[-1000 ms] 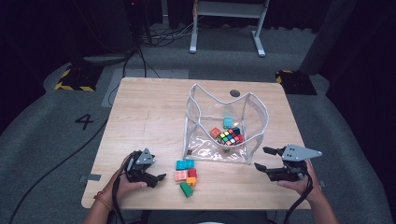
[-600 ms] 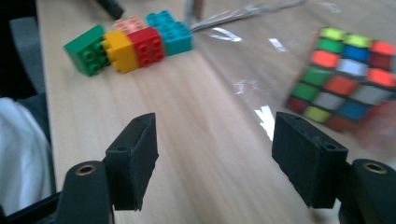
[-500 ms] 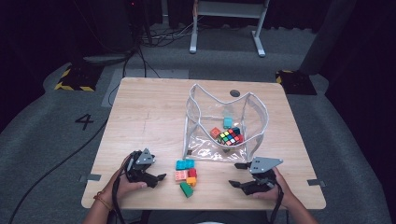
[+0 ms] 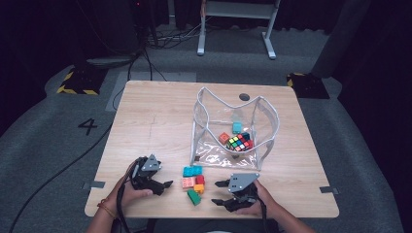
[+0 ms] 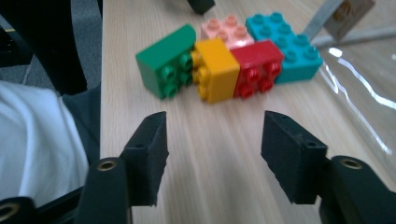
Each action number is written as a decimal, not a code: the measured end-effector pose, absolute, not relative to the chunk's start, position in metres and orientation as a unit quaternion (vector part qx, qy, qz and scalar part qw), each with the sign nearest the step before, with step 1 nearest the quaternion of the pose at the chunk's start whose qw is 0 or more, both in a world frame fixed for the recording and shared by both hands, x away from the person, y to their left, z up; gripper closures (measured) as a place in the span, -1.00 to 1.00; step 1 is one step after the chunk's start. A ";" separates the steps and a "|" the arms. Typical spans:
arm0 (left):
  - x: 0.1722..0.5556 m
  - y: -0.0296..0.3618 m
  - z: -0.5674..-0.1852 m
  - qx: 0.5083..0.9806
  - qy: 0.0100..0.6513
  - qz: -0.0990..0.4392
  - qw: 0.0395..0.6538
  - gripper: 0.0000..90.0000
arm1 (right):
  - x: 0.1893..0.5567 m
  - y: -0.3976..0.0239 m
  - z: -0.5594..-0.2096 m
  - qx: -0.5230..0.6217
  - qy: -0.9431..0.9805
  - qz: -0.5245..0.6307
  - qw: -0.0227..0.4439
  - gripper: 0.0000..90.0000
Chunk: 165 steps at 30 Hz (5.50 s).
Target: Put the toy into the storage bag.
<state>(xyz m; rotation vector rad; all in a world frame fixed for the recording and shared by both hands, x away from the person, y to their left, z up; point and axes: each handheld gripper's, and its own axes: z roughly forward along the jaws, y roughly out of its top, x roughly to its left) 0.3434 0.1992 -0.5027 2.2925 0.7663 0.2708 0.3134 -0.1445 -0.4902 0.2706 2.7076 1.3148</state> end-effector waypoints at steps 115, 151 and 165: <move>0.345 0.198 -0.503 0.884 0.294 0.098 0.349 -0.73 | 0.459 -0.327 -0.305 0.276 0.793 0.459 0.288 0.51; 0.345 0.198 -0.503 0.884 0.294 0.098 0.349 -0.73 | 0.470 -0.183 -0.321 0.096 0.937 0.288 0.171 0.51; 0.345 0.198 -0.503 0.884 0.294 0.098 0.349 -0.73 | 0.474 -0.205 -0.330 0.154 0.950 0.216 0.164 0.51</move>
